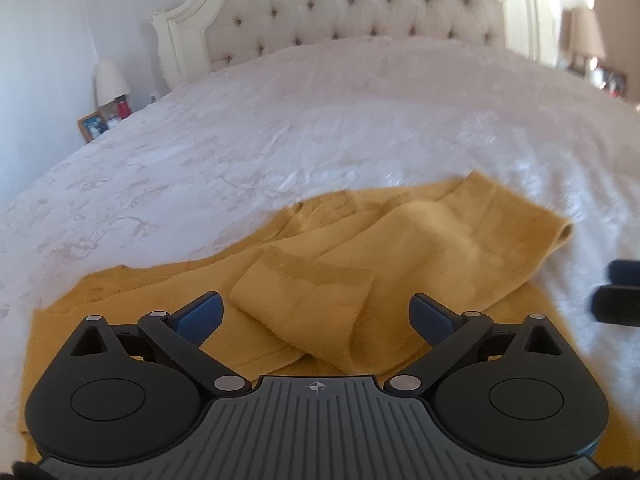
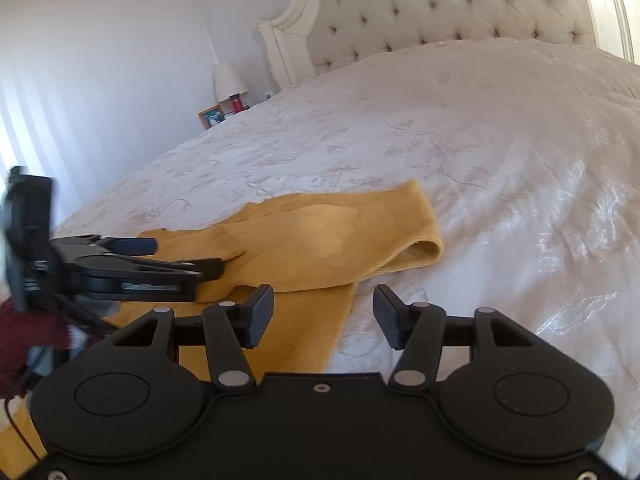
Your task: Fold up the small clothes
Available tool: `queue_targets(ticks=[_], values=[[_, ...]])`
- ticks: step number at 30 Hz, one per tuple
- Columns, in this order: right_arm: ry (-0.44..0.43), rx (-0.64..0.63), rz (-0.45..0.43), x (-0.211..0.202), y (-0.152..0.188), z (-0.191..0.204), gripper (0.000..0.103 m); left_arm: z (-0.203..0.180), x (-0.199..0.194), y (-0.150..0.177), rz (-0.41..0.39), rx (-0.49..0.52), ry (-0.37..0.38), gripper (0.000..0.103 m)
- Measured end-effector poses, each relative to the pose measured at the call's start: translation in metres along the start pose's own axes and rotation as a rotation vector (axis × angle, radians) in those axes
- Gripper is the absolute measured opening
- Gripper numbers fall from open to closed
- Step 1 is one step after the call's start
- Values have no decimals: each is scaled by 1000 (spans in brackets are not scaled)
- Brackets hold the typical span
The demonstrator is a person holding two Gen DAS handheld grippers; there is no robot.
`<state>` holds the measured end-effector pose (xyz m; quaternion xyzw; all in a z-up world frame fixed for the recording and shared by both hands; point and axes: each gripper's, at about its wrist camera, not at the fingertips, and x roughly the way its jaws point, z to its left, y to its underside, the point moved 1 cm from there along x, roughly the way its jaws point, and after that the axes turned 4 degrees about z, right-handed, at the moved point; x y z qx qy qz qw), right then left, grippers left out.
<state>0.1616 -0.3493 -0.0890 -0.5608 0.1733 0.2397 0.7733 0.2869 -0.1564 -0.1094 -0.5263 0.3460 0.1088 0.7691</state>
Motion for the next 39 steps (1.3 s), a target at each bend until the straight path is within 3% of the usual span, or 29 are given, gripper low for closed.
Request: queue_targets(ticks=[2,4,5,10,15,17,18,26,34,36,39], values=[[-6,-9,2,-4,4,0,61,-1,9,1,27,14,-33,99],[-10,-14,3,-3,5,2,61,0,13,2,42,26,-53,88],[-10,-15,4,-2,5,2,61,1,15,2,54,30,-64,88],[-8,-7,31,5,8,4,61,3,22,3,90,31,-66,76],[-15,-41,45,7,12,12,62,4,24,1,110,3,-25,46],[-16,-54,46,8,13,16,62,2,23,0,101,1,-28,21],[-17,-58,49,8,14,17,62,1,22,-1,95,1,-43,17],[-23,-34,69,11,19,14,62,29,6,-13,43,-99,-18,9],[-40,-1,89,15,21,13,62,86,-44,-27,-139,-192,-41,9],[-36,-4,99,19,22,14,62,103,-43,-16,-125,-237,-68,9],[-37,-7,111,23,24,16,62,129,-27,9,-42,-329,-97,9]])
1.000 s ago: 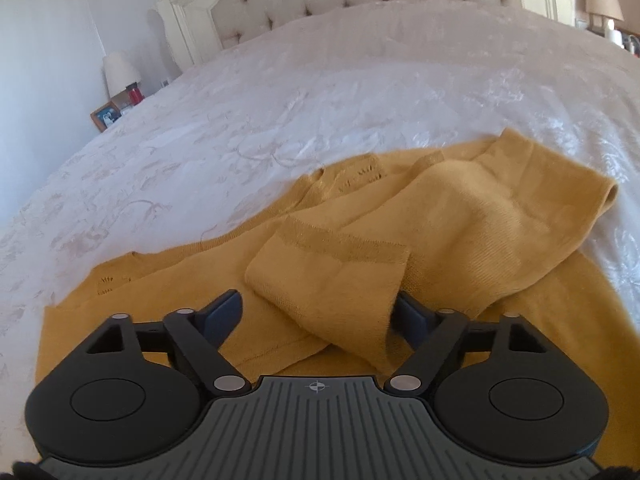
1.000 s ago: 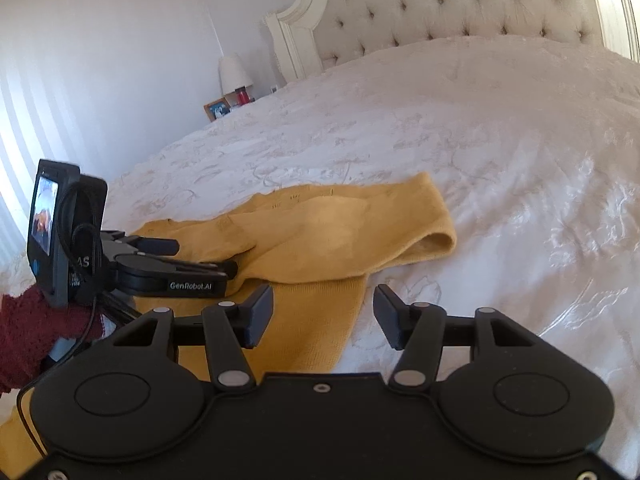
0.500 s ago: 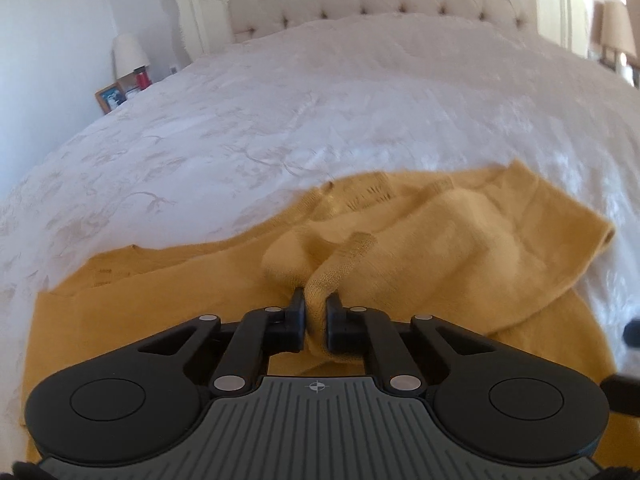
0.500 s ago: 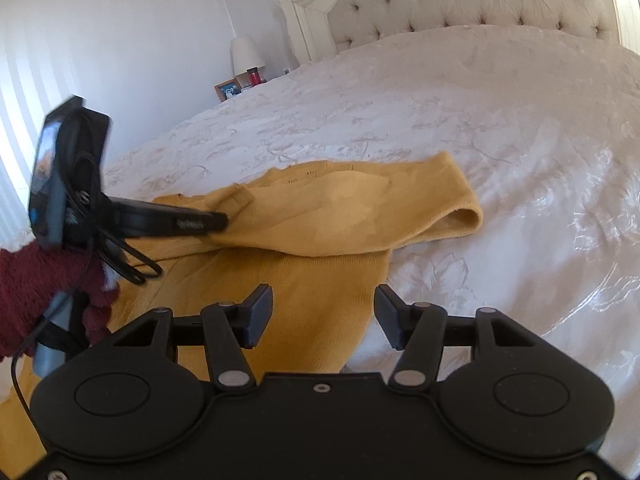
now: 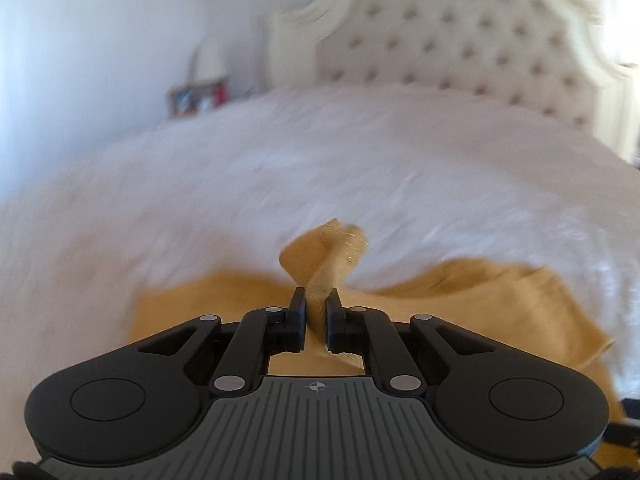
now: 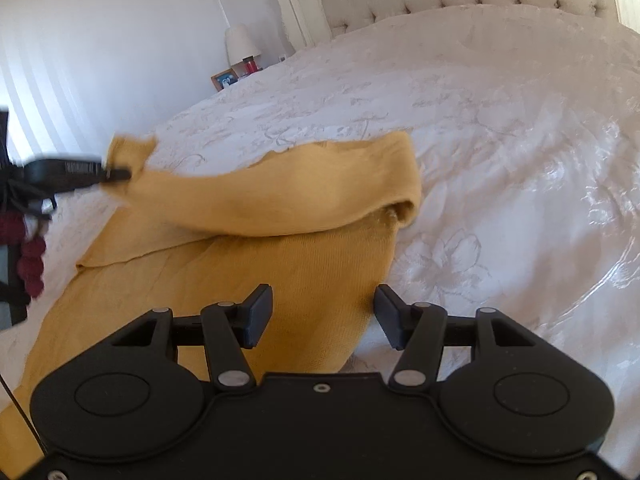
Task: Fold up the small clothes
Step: 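Grasp the folded sleeve cuff with the left tool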
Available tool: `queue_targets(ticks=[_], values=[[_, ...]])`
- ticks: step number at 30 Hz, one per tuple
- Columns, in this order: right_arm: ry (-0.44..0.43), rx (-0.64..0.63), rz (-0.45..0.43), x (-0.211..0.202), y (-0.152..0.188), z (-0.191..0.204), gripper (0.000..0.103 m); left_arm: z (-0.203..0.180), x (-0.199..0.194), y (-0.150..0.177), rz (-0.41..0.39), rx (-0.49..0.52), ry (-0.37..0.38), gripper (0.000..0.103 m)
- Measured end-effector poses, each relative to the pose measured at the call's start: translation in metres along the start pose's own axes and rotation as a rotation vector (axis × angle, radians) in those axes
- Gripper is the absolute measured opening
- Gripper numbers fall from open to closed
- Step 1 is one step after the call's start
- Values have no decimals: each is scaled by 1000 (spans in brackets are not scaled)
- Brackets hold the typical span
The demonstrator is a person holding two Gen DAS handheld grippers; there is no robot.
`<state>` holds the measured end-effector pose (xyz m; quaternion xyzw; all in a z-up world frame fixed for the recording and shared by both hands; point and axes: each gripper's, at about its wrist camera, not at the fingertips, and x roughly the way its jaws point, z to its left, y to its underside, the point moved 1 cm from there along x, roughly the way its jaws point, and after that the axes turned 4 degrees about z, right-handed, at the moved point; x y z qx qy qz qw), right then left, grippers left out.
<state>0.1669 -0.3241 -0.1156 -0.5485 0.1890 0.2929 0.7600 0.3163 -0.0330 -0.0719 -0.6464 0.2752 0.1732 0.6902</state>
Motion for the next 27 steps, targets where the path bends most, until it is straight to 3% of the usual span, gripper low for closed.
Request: queue_targets(ticks=[6,12,13,14,16,20,27], values=[[-1,-22,1,-1,3,4,62,35,12,21,72,-126,-22,9],[-5,-29,0,0,5,5,63,29,6,8,58,-64,-11,10],[-4,-32,1,0,5,6,64,33,9,10,66,-72,3,19],[-3,-34,2,1,6,6,64,34,11,12,78,-84,17,35],[-4,-38,5,1,6,7,65,38,17,19,89,-117,32,53],[-6,-44,3,1,7,9,65,46,26,35,130,-166,28,61],[-10,-46,4,3,7,8,66,54,39,38,138,-211,28,61]])
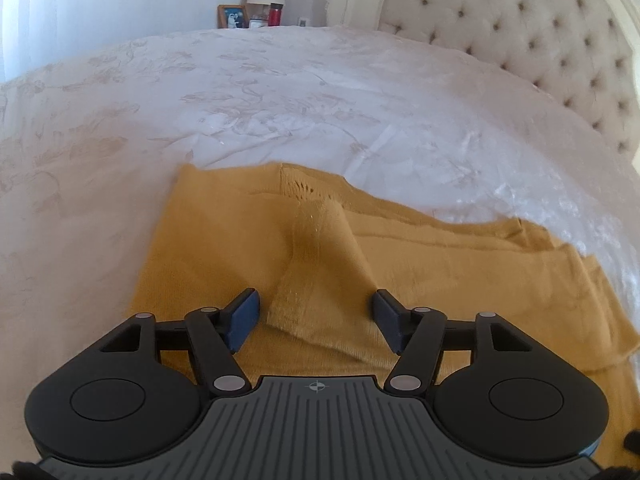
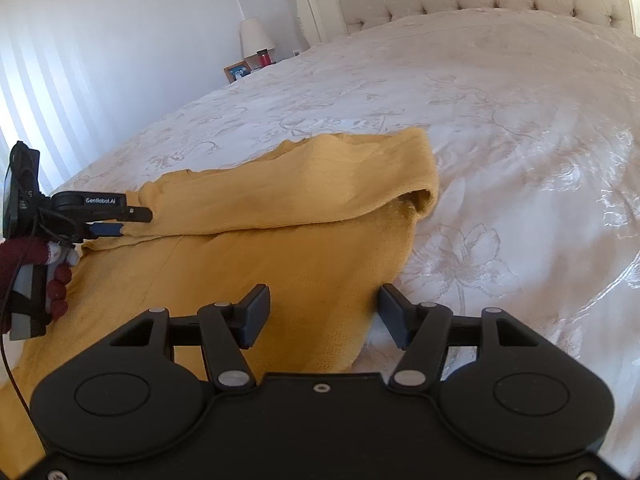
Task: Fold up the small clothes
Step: 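Grasp the folded sleeve cuff with the left tool, then lift the sleeve cuff high with the left tool and lower it back over the sweater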
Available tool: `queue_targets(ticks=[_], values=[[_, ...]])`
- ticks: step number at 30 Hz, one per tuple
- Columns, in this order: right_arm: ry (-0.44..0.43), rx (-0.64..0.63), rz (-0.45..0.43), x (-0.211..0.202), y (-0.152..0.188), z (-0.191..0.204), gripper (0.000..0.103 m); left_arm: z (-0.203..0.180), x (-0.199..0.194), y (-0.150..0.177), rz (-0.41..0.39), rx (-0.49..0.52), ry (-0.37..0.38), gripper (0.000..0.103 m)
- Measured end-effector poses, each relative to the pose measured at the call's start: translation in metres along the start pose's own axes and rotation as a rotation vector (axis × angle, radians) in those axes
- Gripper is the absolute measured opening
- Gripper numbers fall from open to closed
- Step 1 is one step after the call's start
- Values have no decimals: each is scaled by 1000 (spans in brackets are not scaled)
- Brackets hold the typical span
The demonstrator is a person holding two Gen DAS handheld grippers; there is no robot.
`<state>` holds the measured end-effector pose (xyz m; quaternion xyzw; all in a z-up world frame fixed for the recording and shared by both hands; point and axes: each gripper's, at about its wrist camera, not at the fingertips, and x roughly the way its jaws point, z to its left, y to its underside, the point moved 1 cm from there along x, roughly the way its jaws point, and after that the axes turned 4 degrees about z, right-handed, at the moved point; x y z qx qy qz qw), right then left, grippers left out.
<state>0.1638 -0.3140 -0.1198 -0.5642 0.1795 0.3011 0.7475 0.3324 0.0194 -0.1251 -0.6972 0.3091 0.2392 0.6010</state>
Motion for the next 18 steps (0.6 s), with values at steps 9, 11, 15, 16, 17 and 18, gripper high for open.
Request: queue_targets(ticks=[9,11,15,16,17,18], values=[[1,-10,1,1,3,4,67,-10,5,-13,16,-6,104,10],[-1,-8,-1,1,3,3,67,-22,-7,-23,-7,26,152,9],[-4,-22,-18,-2,2,5,67,-60,-43,-61,-68,74,264,9],[-6,-32,-26,-4,0,7,66,-70,-52,-72,-81,78,294,9],[-6,-42,-37,-7,-1,8,66,-80,-60,-82,-94,82,325,9],[-4,-48,-49,-11,-3,10,66,-92,-69,-95,-107,88,364,9]])
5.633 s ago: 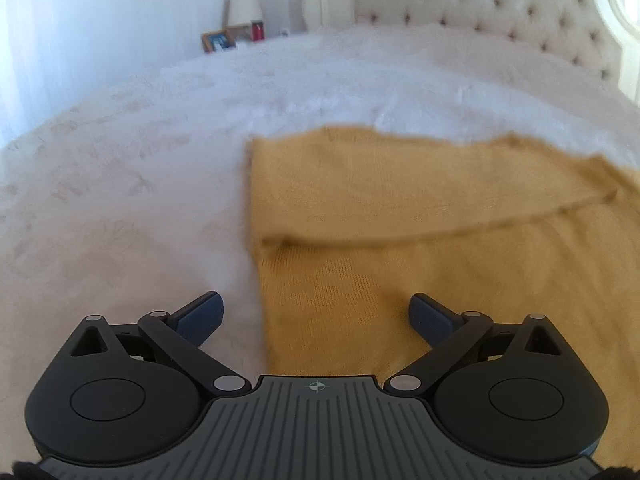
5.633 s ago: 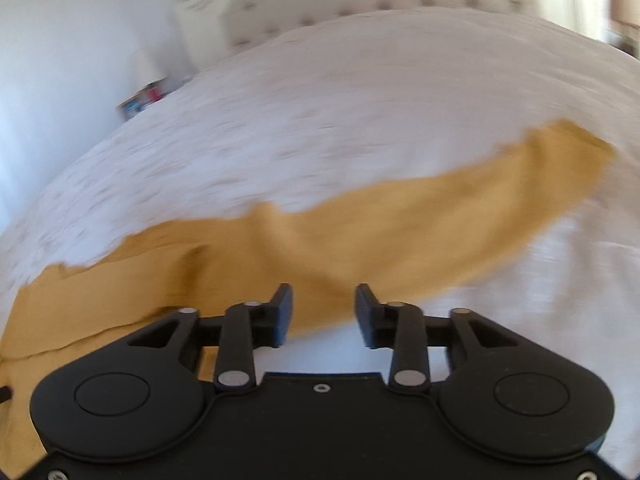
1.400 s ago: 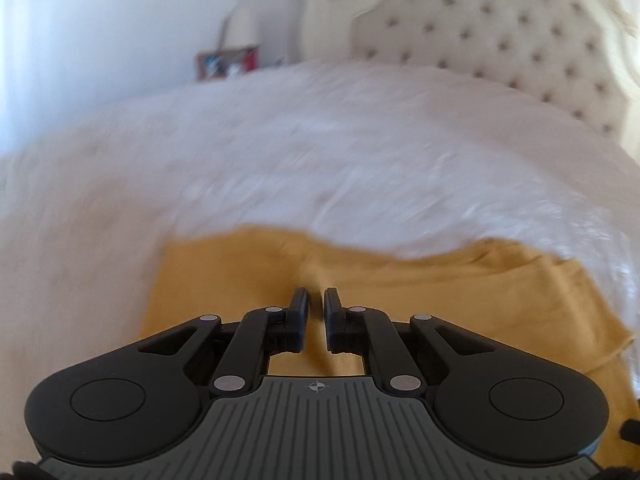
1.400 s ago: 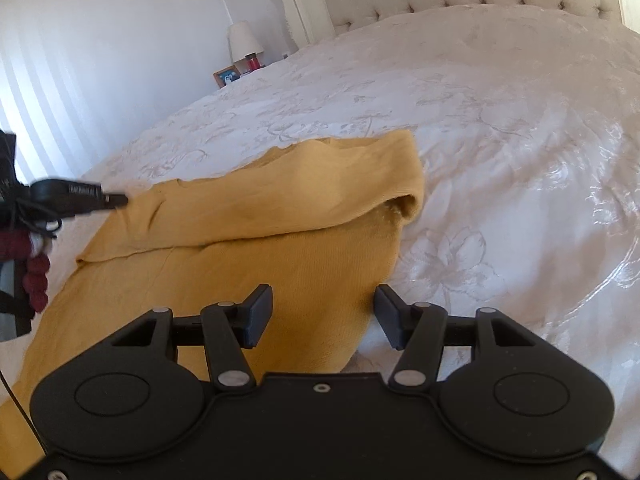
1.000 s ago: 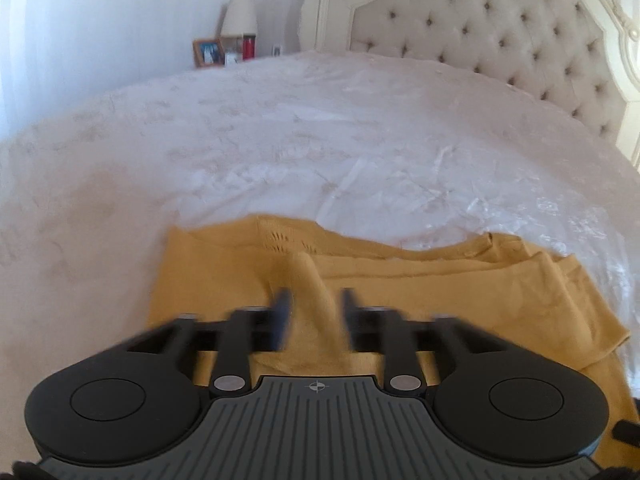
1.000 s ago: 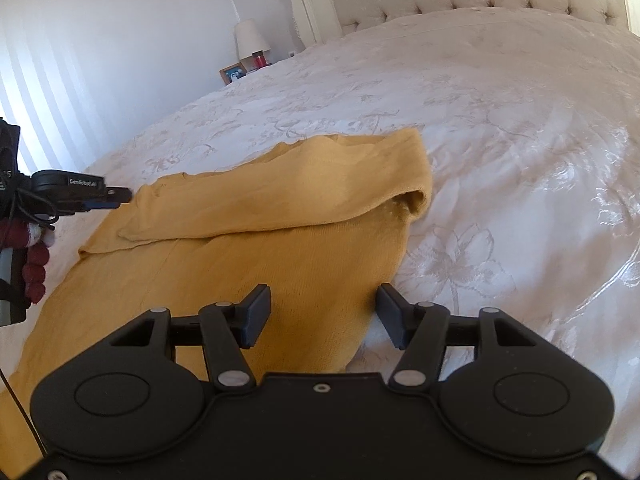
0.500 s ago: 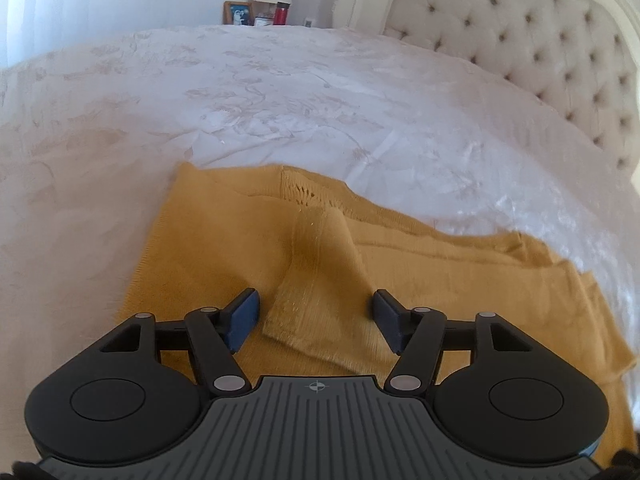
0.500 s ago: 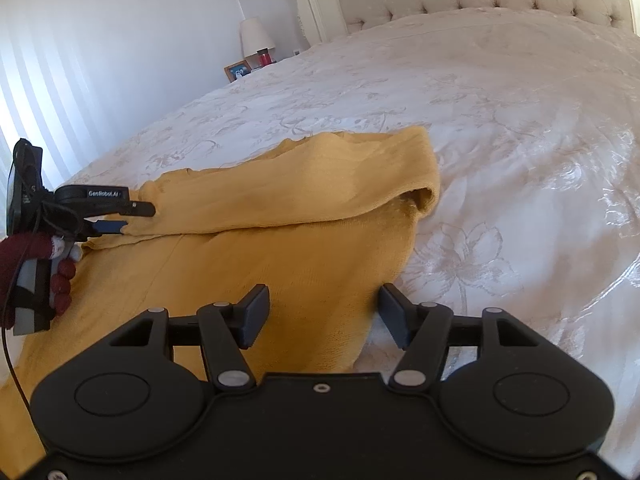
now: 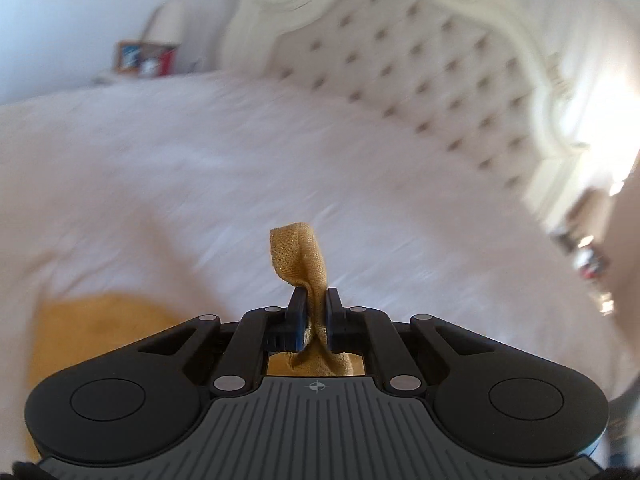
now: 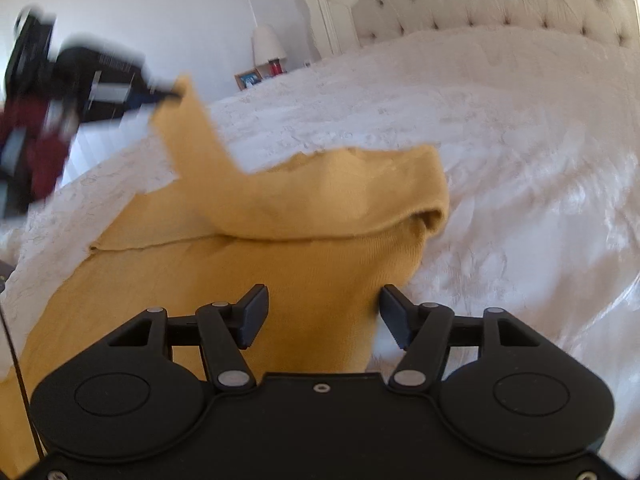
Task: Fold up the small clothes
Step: 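Lift the sleeve cuff high with the left tool and lower it back over the sweater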
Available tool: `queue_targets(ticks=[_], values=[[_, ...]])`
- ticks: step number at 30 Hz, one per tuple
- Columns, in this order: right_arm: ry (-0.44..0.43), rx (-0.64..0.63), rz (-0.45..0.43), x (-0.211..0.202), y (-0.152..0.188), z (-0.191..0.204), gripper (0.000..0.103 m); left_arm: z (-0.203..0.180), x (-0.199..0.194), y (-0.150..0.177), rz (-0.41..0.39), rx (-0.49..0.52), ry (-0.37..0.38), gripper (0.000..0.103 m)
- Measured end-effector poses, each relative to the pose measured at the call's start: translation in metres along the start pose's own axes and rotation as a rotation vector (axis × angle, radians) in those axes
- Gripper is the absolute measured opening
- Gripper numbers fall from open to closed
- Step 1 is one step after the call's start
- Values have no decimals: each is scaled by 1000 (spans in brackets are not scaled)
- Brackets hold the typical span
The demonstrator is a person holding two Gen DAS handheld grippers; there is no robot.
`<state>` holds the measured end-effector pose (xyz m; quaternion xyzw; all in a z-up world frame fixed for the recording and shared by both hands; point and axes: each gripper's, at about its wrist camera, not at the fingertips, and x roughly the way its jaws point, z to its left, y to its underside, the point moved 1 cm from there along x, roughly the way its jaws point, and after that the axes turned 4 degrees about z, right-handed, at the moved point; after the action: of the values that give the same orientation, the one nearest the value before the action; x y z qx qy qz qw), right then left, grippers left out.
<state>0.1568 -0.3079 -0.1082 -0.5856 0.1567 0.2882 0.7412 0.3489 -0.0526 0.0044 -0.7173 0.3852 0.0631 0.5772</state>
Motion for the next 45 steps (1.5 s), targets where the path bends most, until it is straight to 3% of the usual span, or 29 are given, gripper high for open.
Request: queue_targets(ticks=[4,9,15,20,25,27,29,32,34,45], values=[[-25,49,-25,-7,-12,-1,67,-45,-5,-41,-22,30,117,9],[-68,85,7,6,-26,2,67,-101,-2,-73,-32,138,176,9],[-69,26,-1,28,-54,23,66,-152,3,-82,-34,249,222,9],[-81,-3,-27,54,-74,32,66,-173,3,-77,-37,273,266,9],[-182,-4,7,88,-80,47,66,-176,2,-73,-33,273,284,9],[-165,12,33,101,-79,46,66,-173,2,-72,-29,266,288,9],[-93,34,55,112,-78,36,66,-170,0,-73,-31,268,283,9],[136,110,57,109,-76,3,66,-163,-3,-76,-35,267,270,9],[223,137,40,96,-73,-12,67,-153,-5,-76,-36,253,264,9],[88,80,18,7,-20,3,67,-75,-28,-65,-50,173,159,9]])
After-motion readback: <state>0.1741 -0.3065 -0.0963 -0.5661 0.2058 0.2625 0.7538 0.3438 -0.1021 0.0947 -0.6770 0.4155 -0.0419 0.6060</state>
